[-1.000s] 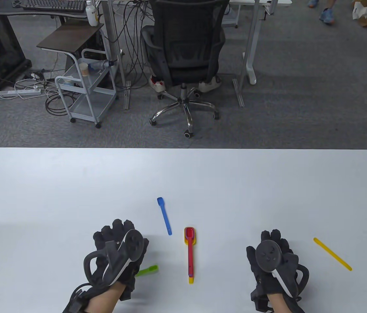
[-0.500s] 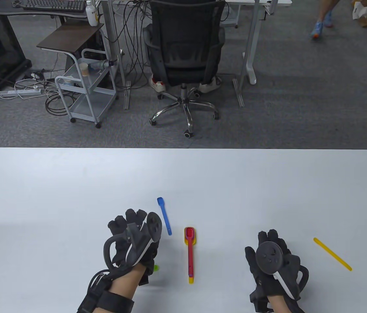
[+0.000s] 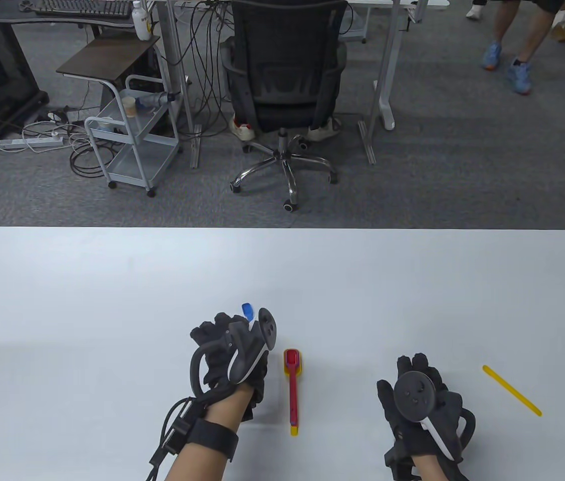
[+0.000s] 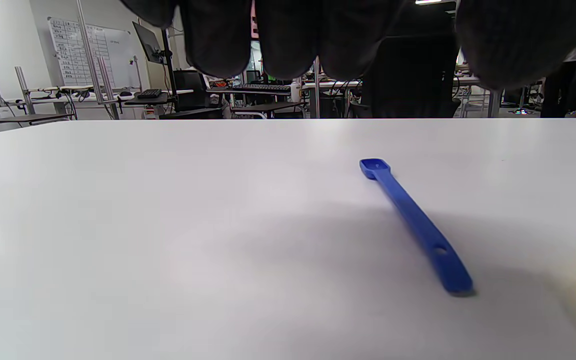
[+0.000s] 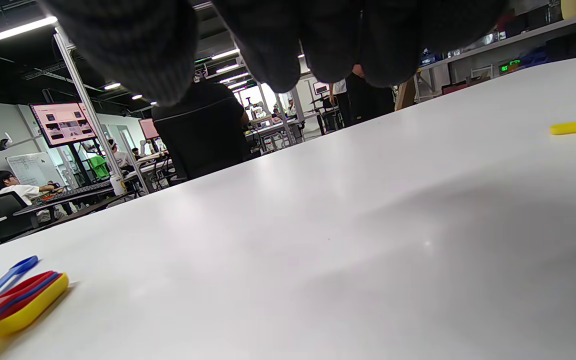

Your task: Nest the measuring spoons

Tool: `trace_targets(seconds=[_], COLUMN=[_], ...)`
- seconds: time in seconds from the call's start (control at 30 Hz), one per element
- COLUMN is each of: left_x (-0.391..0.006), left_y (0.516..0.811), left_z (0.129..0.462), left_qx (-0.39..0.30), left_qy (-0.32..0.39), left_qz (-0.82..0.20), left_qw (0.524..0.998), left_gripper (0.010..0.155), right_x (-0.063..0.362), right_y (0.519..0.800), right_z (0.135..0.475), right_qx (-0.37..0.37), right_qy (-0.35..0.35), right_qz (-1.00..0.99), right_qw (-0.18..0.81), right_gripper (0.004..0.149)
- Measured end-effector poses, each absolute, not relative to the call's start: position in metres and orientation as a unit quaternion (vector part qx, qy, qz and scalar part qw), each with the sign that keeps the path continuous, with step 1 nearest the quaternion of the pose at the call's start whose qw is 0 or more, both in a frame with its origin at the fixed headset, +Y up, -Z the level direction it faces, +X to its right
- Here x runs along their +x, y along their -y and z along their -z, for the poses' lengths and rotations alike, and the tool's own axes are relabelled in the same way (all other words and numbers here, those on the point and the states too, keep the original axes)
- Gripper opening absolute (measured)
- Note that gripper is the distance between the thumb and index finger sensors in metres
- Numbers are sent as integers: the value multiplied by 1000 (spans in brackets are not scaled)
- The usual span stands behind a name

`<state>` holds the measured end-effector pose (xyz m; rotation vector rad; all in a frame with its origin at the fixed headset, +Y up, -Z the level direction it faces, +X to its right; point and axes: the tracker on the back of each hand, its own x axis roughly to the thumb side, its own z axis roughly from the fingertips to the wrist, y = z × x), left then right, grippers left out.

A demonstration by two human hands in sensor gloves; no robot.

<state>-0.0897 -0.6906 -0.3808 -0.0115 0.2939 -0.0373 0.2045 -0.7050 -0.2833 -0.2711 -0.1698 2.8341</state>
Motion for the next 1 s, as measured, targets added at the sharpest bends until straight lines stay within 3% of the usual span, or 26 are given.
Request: trace_targets(seconds=[0.53,1.0], left_x=[-79,-76], left_y=[726,749], left_z=[405,422], left_qx=[-60,-79], left_qy=[-181,-198], left_qz=[40,46], left_qw=[981,976], left_gripper=[64,63], right_x=[204,201], right_y=[705,706], right_z=[283,284], right_qx=[-90,-89], right_qy=[58,46], right_qz=[-984,-985], right_qw=[144,141], right_gripper=[68,68])
